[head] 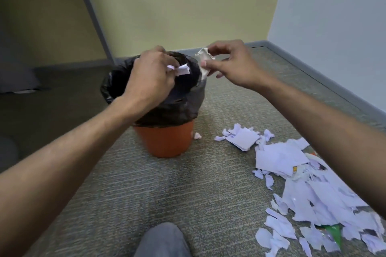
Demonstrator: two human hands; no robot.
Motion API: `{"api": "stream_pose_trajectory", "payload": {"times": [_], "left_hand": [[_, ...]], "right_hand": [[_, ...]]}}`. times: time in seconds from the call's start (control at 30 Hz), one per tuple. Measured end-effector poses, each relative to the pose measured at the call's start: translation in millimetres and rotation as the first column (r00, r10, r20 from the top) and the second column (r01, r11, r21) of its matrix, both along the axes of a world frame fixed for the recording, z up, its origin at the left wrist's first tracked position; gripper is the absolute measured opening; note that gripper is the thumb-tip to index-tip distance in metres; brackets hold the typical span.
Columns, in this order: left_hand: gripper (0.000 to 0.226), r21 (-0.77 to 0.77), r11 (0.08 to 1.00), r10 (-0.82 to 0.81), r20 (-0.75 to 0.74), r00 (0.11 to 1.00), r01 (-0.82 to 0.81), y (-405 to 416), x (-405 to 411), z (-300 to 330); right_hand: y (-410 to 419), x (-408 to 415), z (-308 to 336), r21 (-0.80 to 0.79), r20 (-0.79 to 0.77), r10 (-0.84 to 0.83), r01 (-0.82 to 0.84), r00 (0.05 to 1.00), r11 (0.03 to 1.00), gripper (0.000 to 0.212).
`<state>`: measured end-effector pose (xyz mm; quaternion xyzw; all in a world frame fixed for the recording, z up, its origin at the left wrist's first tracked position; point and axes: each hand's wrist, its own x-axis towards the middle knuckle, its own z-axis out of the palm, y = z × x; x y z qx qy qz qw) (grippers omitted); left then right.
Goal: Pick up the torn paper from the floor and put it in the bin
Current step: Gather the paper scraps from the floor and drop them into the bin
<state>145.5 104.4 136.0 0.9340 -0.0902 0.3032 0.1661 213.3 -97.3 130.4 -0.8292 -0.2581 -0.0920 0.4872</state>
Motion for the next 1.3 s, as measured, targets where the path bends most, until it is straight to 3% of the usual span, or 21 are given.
{"api": "stream_pose_trajectory", "payload": {"times": [0.13, 0.23, 0.3, 0.4, 0.5, 0.6, 0.73, 0.87, 0.97, 1.03, 1.17, 1.3], "left_hand": [[0.019, 0.007, 0.993, 0.117, -0.209, 0.971, -0.118, 30.4, 3.2, -3.2], [0.035, 0.040, 0.986, 0.166, -0.337, 0.927, -0.162, 37.0, 6.7, -13.4], [0.037, 0.076, 0.982, 0.187, -0.291, 0.938, -0.172, 31.8, 7.8, -21.8], [0.031, 0.144, 0.978, 0.159, -0.073, 0.984, -0.148, 11.4, 3.4, -36.2], [0.025, 0.141, 0.990, -0.009, 0.028, 1.000, 0.005, -14.6, -1.8, -54.5], [0.021, 0.075, 0.983, -0.171, 0.011, 0.985, 0.170, -41.0, -0.7, -82.4], [0.024, 0.103, 0.969, -0.205, -0.160, 0.966, 0.223, -74.1, 9.9, -135.3], [0.034, 0.223, 0.957, -0.061, -0.465, 0.883, 0.184, -87.0, 32.9, -187.1], [0.036, 0.285, 0.942, 0.022, -0.584, 0.812, 0.180, -89.3, 49.3, -222.1], [0.049, 0.303, 0.938, 0.071, -0.638, 0.767, 0.165, -89.4, 60.8, -240.8], [0.072, 0.218, 0.975, 0.142, -0.751, 0.645, 0.039, -92.1, 83.2, -265.4], [0.082, 0.142, 0.988, 0.152, -0.818, 0.554, -0.060, -104.0, 94.8, -283.0]], "right_hand": [[42.5, 12.6, 1.0, -0.088, -0.048, 0.083, -0.087, 0.995, 0.992, 0.032], [55.5, 13.2, -6.1, -0.151, -0.113, 0.155, -0.171, 0.981, 0.974, 0.035], [51.1, 12.0, -12.3, -0.137, -0.091, 0.138, -0.150, 0.986, 0.979, 0.033], [28.4, 12.3, -27.0, -0.085, -0.066, 0.081, -0.087, 0.995, 0.993, 0.026], [-6.8, 14.8, -53.1, -0.140, -0.061, 0.009, -0.017, 0.998, 0.990, 0.027], [-41.7, 20.7, -90.0, -0.284, -0.085, -0.056, 0.030, 0.995, 0.958, 0.031], [-76.1, 30.6, -140.0, -0.529, -0.127, -0.150, 0.061, 0.981, 0.847, 0.034], [-94.1, 41.7, -187.6, -0.671, -0.166, -0.197, 0.036, 0.966, 0.741, 0.045], [-97.9, 56.8, -221.2, -0.768, -0.183, -0.230, 0.007, 0.956, 0.641, 0.061], [-97.9, 67.9, -238.5, -0.798, -0.194, -0.271, 0.009, 0.943, 0.602, 0.070], [-96.6, 86.7, -262.4, -0.824, -0.247, -0.357, -0.002, 0.901, 0.566, 0.085], [-90.4, 93.5, -277.3, -0.839, -0.232, -0.344, -0.009, 0.910, 0.543, 0.082]]}}
